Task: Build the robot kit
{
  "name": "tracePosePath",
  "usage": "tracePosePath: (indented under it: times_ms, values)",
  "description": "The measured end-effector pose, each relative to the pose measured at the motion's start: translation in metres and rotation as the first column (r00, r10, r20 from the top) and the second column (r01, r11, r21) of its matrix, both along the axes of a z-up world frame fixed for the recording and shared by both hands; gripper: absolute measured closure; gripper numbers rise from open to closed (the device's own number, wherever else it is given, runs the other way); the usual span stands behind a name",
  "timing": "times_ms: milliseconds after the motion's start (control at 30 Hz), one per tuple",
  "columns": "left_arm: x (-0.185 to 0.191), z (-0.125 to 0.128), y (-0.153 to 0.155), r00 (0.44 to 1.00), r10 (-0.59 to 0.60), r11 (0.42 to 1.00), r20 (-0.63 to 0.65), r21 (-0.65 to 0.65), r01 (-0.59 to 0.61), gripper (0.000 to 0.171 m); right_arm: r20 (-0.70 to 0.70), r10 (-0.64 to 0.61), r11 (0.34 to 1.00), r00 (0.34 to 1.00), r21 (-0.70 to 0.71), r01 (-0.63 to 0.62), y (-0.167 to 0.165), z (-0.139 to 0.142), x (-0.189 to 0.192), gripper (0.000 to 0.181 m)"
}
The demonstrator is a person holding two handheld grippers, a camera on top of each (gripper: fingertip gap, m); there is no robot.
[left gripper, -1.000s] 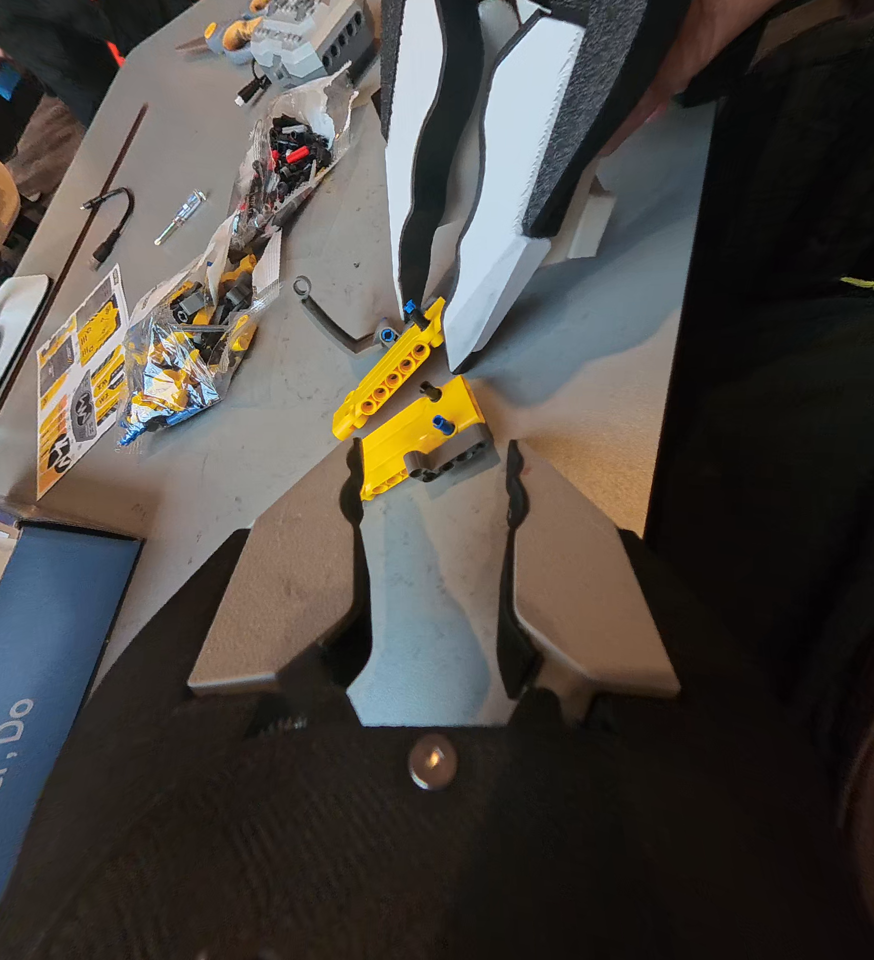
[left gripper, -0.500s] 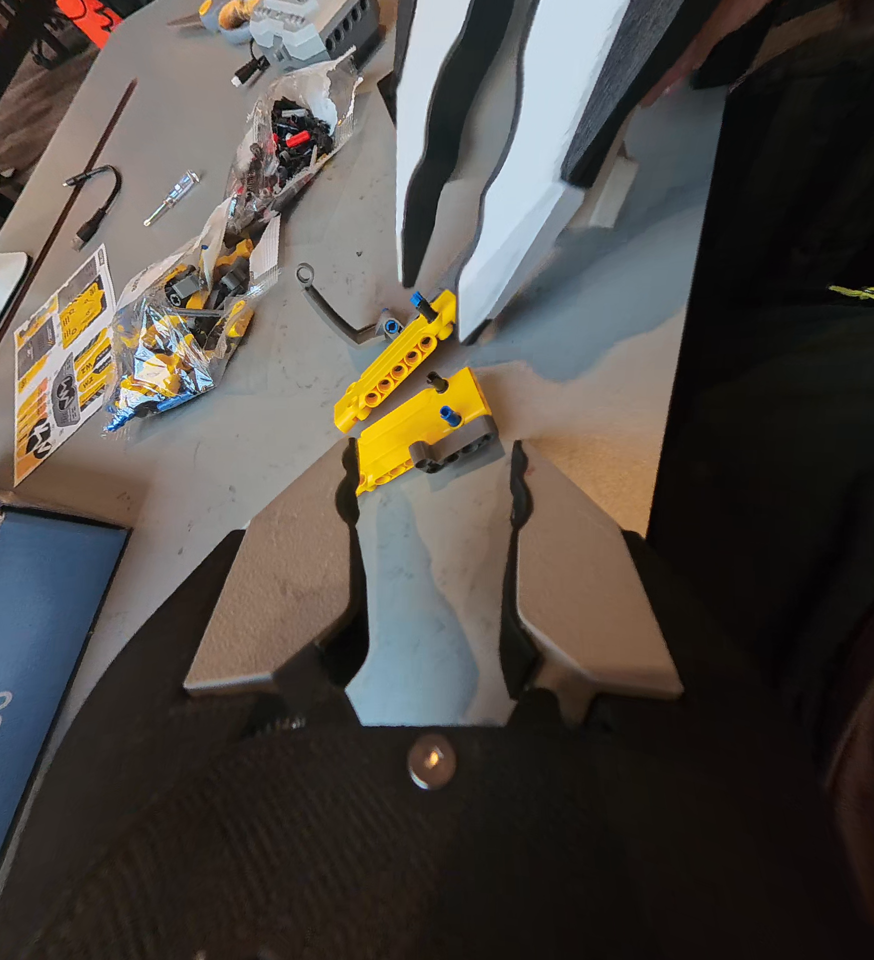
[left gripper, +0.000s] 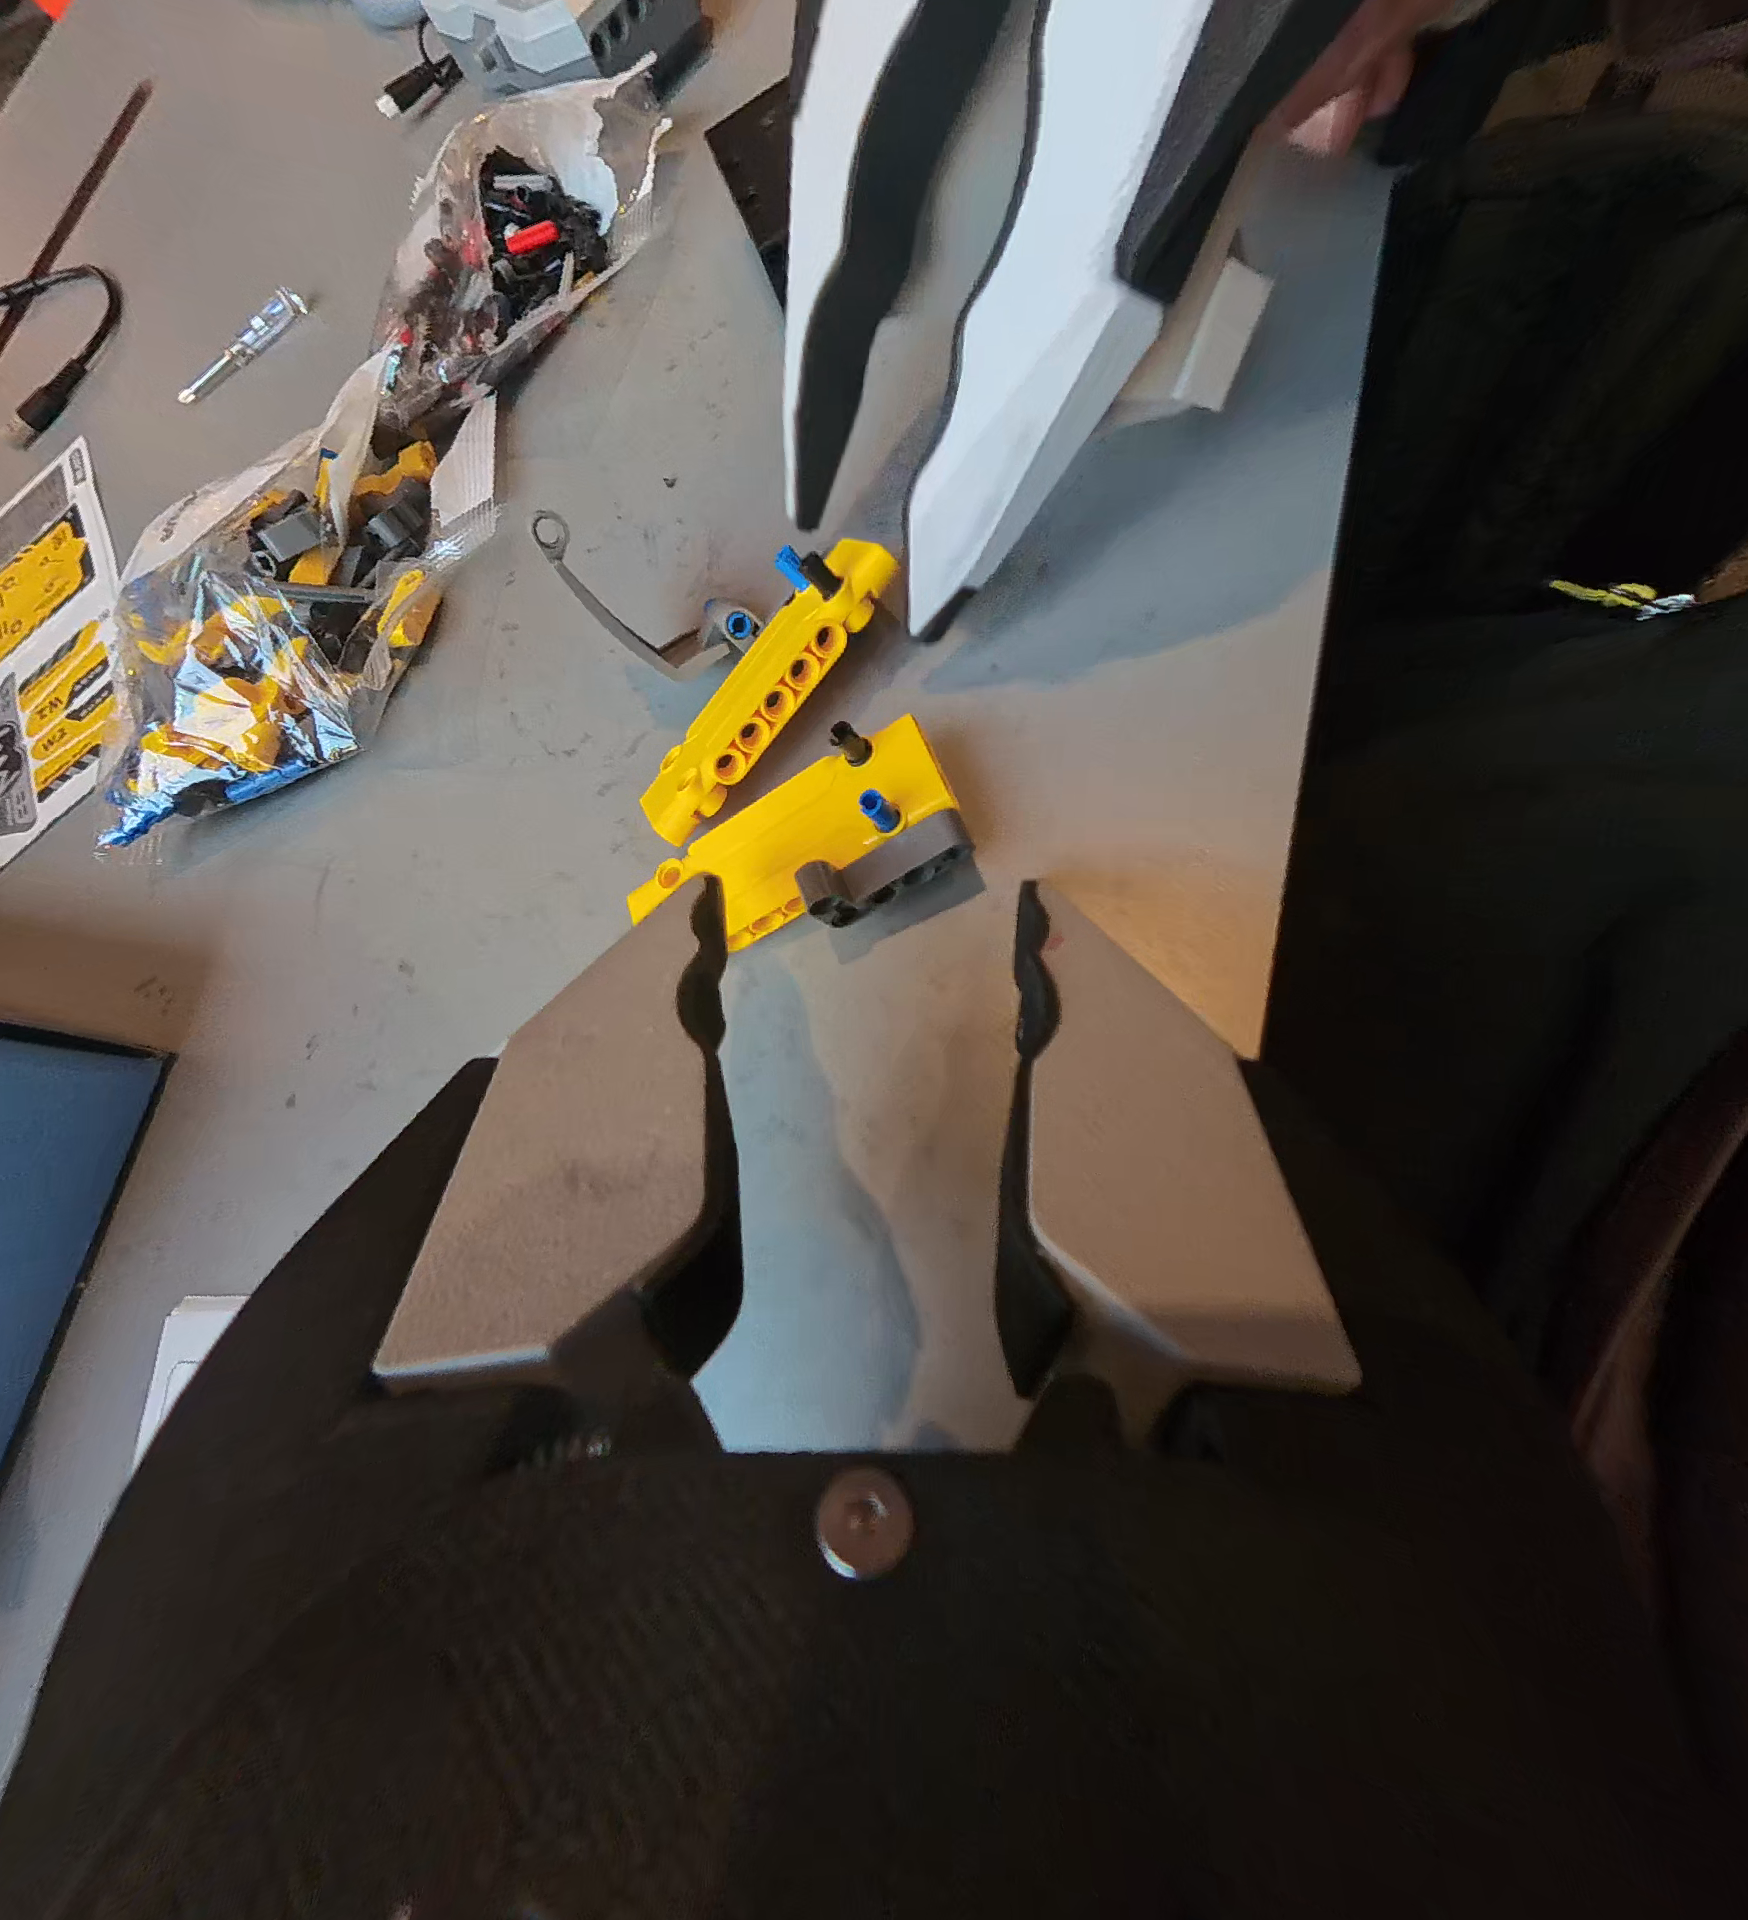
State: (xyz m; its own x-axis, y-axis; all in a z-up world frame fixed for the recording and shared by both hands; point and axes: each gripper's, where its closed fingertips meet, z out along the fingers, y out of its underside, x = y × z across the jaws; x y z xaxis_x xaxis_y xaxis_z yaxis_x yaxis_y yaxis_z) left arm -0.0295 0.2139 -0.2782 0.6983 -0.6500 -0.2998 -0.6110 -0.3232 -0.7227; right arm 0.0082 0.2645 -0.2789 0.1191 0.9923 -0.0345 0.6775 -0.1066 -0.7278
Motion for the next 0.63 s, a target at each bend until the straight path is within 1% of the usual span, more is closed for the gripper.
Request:
tracePosePath:
  times_ms: [67,133,200,267,367,433,467,533,567,633]
  values:
    - [-0.005,0.000,-0.002,1.000,0.002,1.000,0.015,-0.014,-0.002,0.116,-0.043,0.003,1.000,0.999,0.021,-0.002,-0.004,0.015,0.000,0.140]
    - [-0.014,0.003,-0.002,0.999,0.018,1.000,0.031,-0.004,-0.018,0.116,-0.096,0.034,0.999,0.995,0.018,-0.032,-0.015,0.030,-0.003,0.142]
    - [-0.023,0.006,0.000,0.998,0.037,0.999,0.055,0.004,-0.037,0.118,-0.118,0.072,0.997,0.990,-0.008,-0.073,-0.031,0.035,-0.010,0.141]
    - [-0.027,0.008,0.001,0.995,0.051,0.999,0.087,-0.010,-0.050,0.115,-0.095,0.085,0.995,0.992,-0.043,-0.089,-0.045,0.027,-0.018,0.134]
    - [-0.029,0.008,0.001,0.993,0.057,0.998,0.099,-0.017,-0.056,0.114,-0.019,0.034,0.999,0.999,-0.033,-0.035,-0.046,0.007,-0.026,0.129]
    - [-0.029,0.007,0.001,0.995,0.058,0.998,0.080,-0.012,-0.057,0.115,-0.016,0.020,0.998,1.000,-0.058,-0.021,-0.048,0.002,-0.031,0.128]
    - [-0.028,0.006,0.001,0.996,0.056,0.998,0.069,-0.013,-0.055,0.114,-0.018,0.022,0.997,1.000,-0.074,-0.024,-0.050,0.001,-0.034,0.128]
    - [-0.028,0.004,0.001,0.997,0.053,0.999,0.048,-0.011,-0.052,0.115,-0.011,0.036,0.996,0.999,-0.087,-0.037,-0.052,-0.001,-0.037,0.134]
    - [-0.028,0.003,0.001,0.998,0.053,0.999,0.041,-0.008,-0.052,0.115,-0.004,0.040,0.996,0.999,-0.081,-0.040,-0.052,-0.003,-0.036,0.144]
    - [-0.028,0.003,0.001,0.998,0.055,0.998,0.034,-0.003,-0.055,0.115,0.000,0.037,0.997,0.999,-0.074,-0.037,-0.051,-0.003,-0.035,0.144]
